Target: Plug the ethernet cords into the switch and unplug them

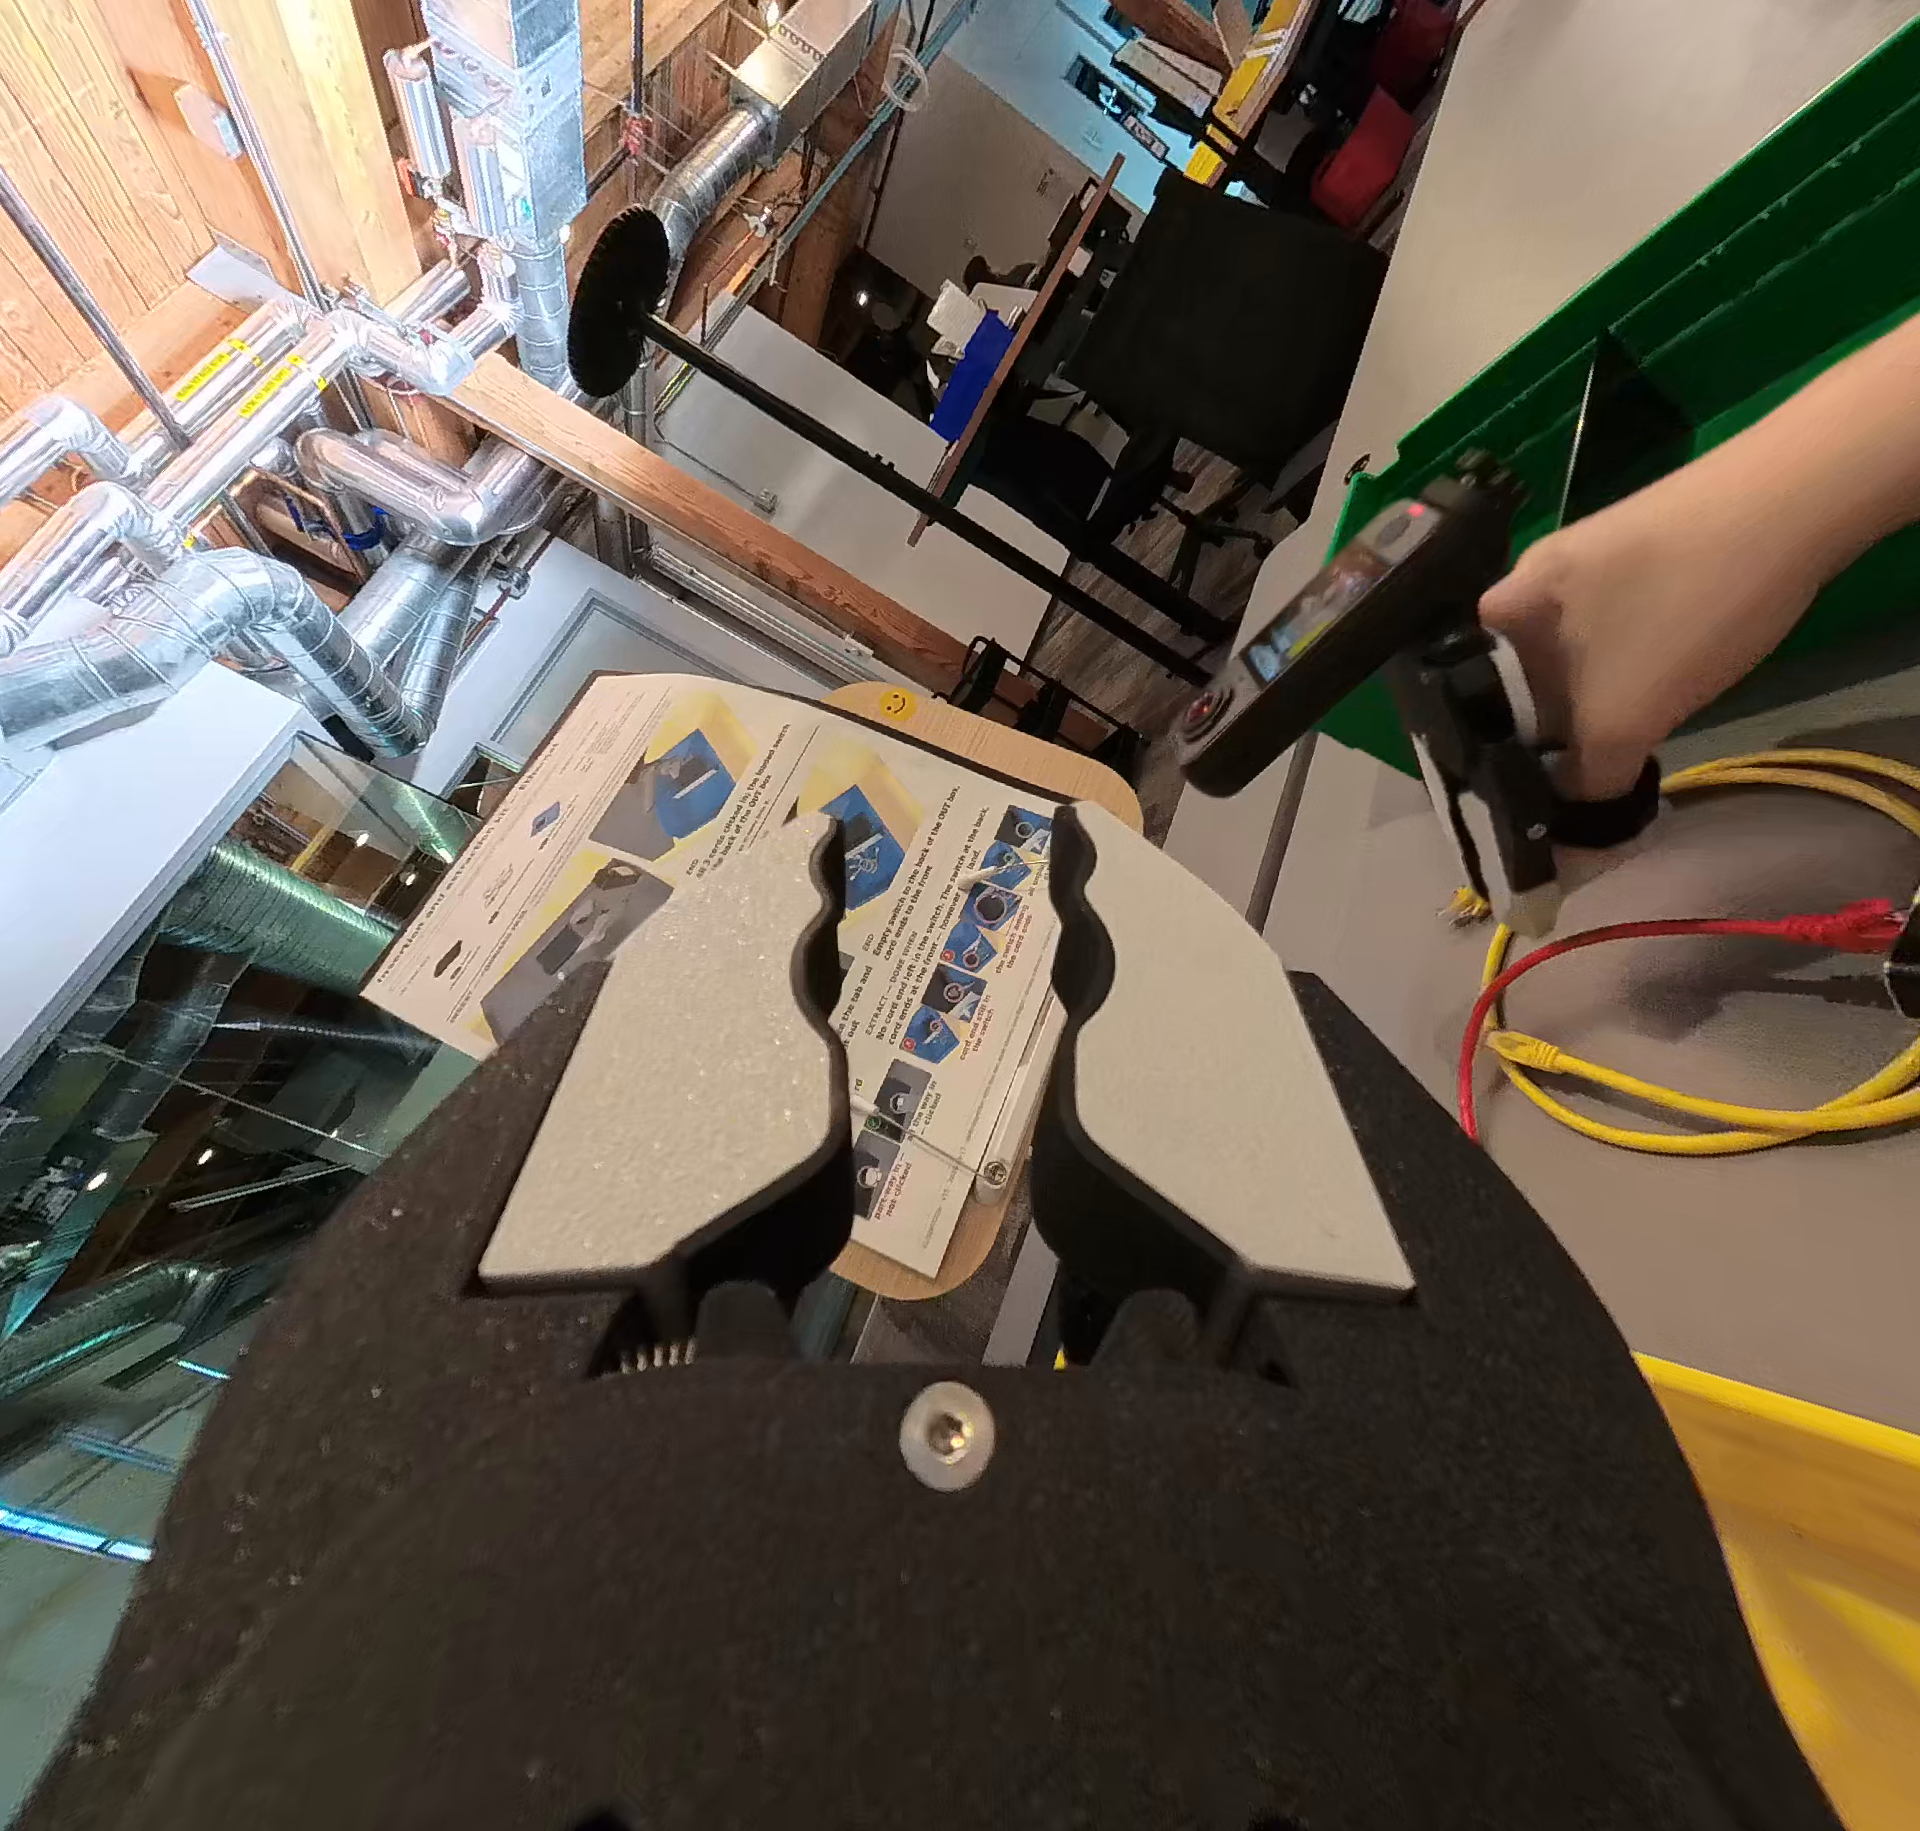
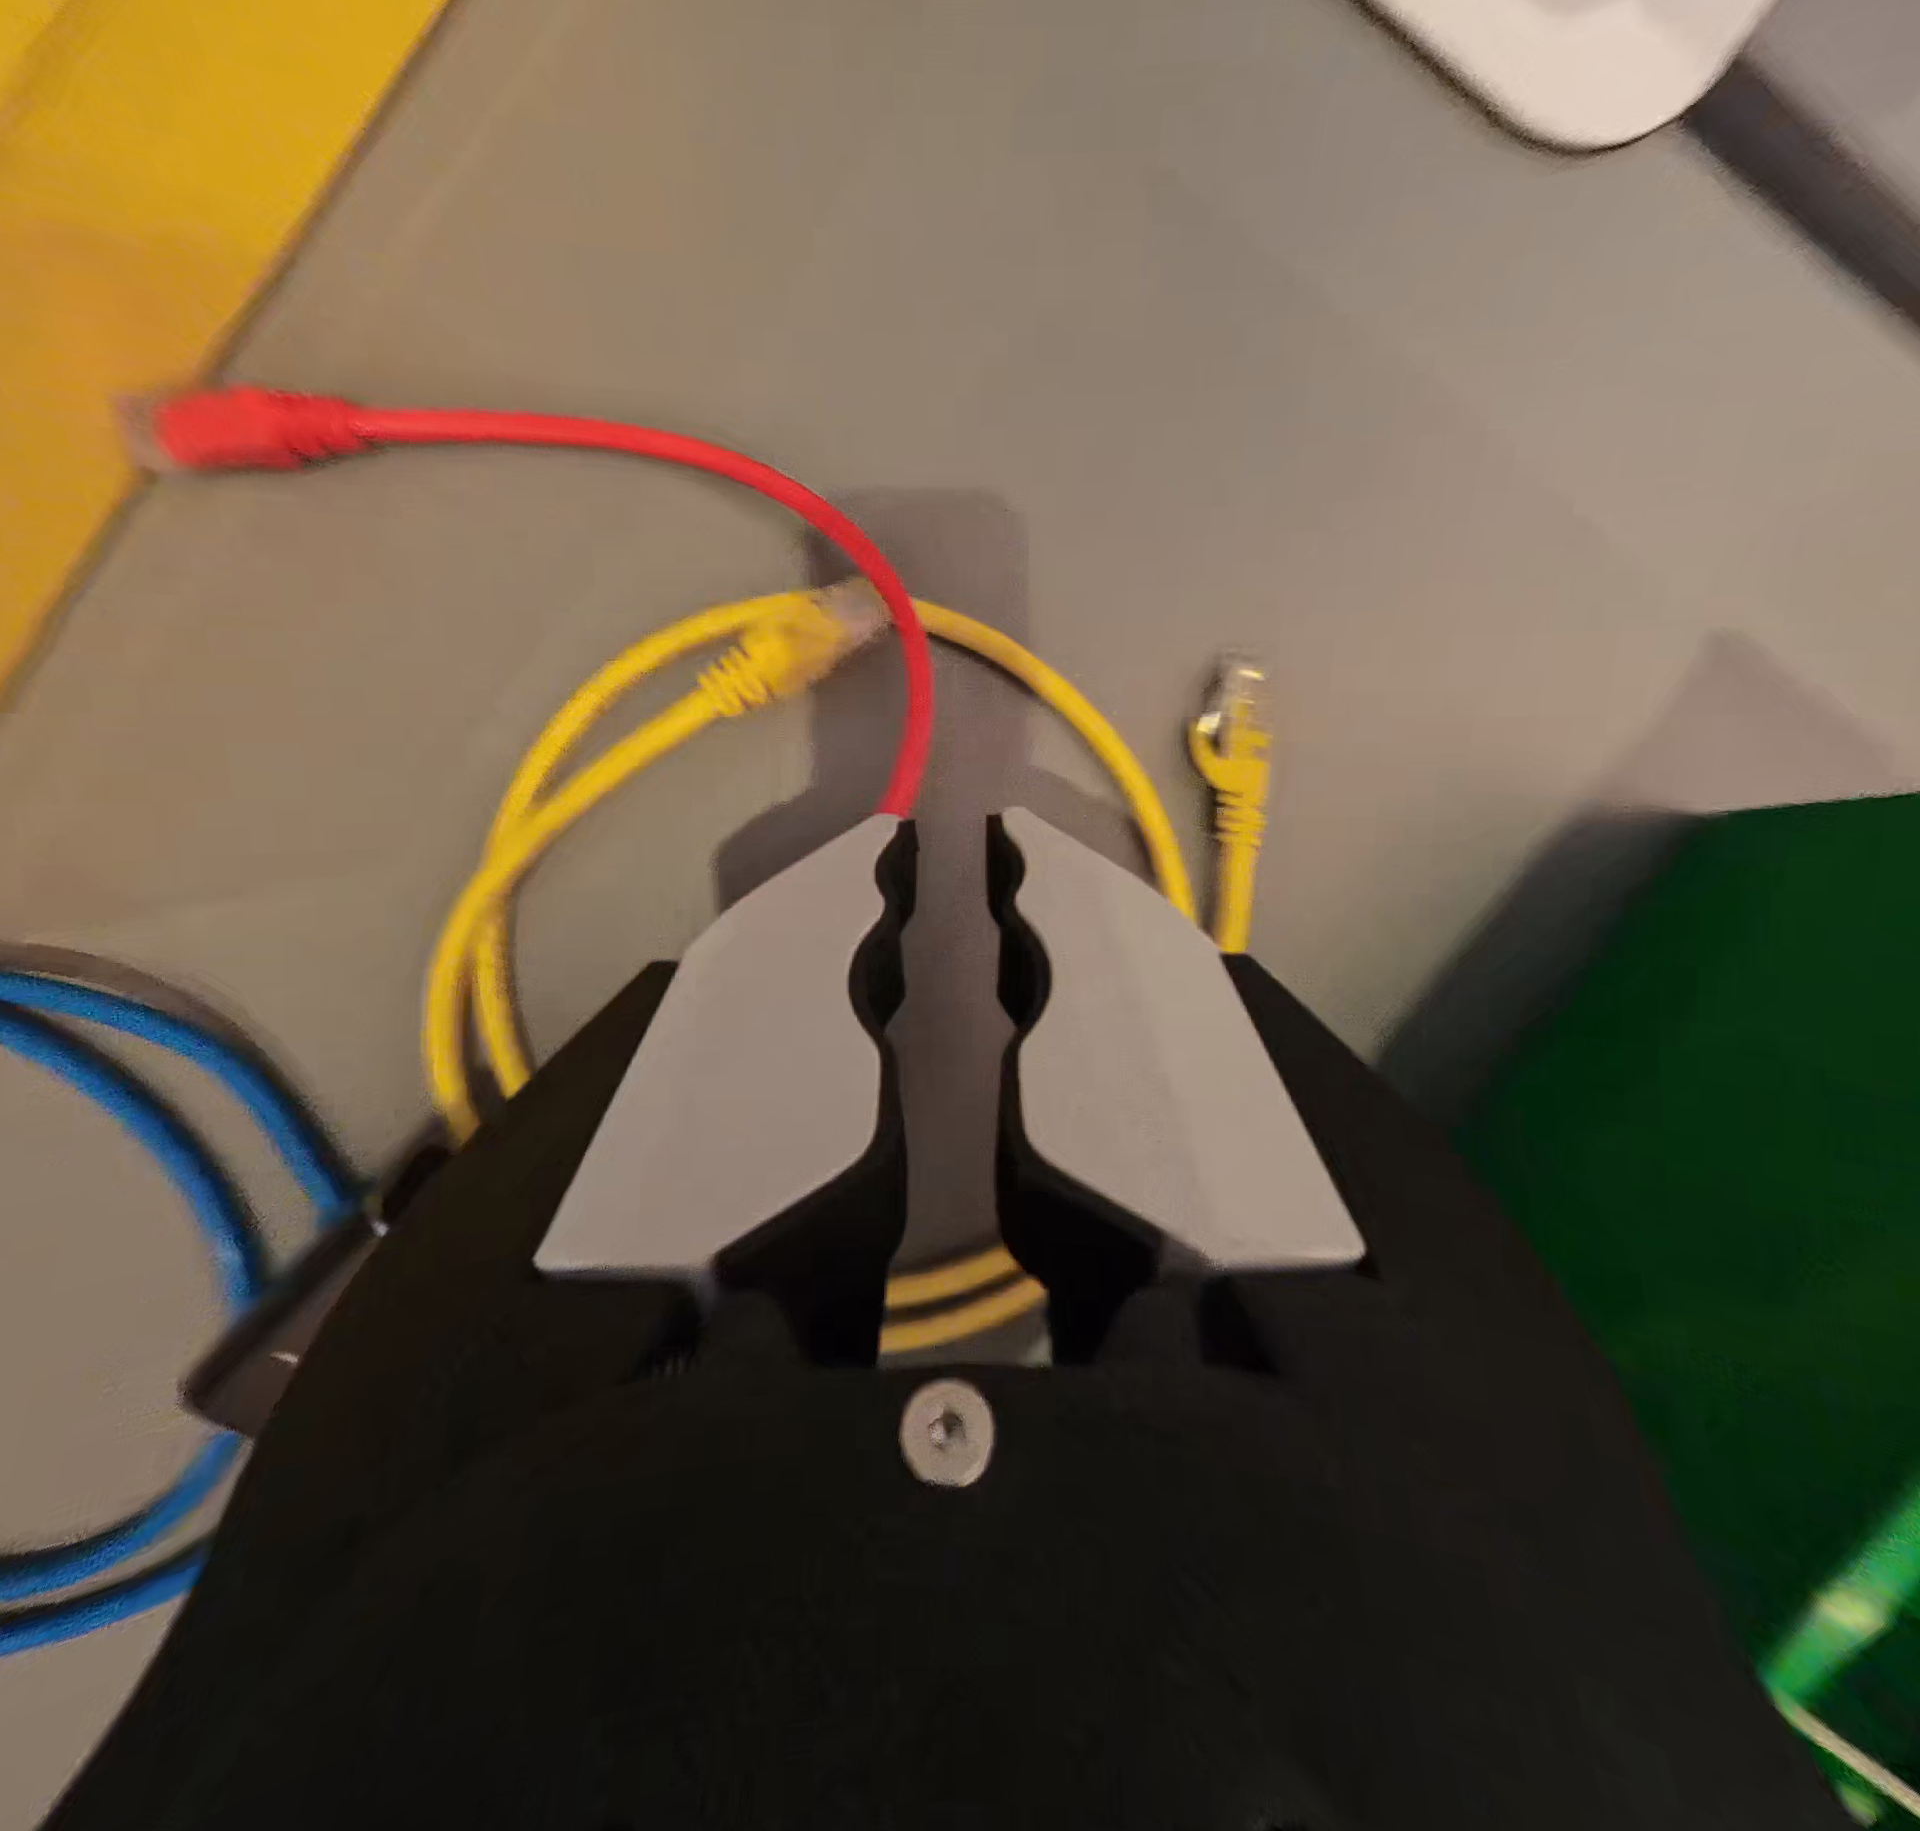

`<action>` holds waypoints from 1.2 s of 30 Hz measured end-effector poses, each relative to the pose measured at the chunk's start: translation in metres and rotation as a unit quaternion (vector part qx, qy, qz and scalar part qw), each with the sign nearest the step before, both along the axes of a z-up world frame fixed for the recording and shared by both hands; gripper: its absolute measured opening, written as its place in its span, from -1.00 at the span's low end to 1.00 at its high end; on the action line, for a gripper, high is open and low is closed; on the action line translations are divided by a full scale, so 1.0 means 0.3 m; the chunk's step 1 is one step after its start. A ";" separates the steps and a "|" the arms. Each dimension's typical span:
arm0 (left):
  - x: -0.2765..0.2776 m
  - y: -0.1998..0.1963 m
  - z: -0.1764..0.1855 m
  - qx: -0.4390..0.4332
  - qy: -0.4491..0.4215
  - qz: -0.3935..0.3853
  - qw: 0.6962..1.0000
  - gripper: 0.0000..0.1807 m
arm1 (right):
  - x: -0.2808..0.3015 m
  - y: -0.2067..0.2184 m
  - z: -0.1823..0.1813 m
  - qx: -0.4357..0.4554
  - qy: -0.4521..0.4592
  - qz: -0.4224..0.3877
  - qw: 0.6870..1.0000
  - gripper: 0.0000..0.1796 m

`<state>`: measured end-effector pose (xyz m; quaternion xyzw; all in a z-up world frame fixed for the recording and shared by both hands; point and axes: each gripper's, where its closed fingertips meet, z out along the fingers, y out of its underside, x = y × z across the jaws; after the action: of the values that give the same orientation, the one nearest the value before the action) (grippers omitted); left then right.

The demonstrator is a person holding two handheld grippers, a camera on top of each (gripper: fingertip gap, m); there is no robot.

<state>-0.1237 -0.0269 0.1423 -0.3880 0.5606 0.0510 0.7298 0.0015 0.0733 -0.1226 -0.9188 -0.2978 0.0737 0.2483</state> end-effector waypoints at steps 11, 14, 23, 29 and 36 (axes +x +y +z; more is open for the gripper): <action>0.003 0.014 -0.015 -0.005 0.013 0.004 1.000 -0.60 | 0.143 0.118 0.031 0.013 -0.113 -0.025 0.993 -0.76; 0.022 0.009 -0.024 -0.007 0.022 0.000 1.000 -0.60 | 0.144 0.109 -0.036 -0.054 -0.085 -0.034 0.994 -0.74; 0.041 0.026 -0.061 -0.017 0.049 0.007 0.999 -0.60 | 0.196 0.101 -0.119 -0.092 -0.157 -0.048 0.982 -0.89; 0.034 0.025 -0.059 -0.015 0.050 0.012 0.999 -0.60 | 0.206 0.113 -0.091 -0.061 -0.163 -0.045 0.984 -0.90; 0.042 0.029 -0.069 -0.019 0.057 0.013 0.998 -0.60 | 0.248 0.159 0.212 0.082 -0.215 -0.045 0.972 -0.90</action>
<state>-0.1110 -0.0183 0.1218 -0.4058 0.5968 0.0718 0.6885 0.0760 0.1209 -0.0589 -0.9019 -0.3079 -0.1614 0.2563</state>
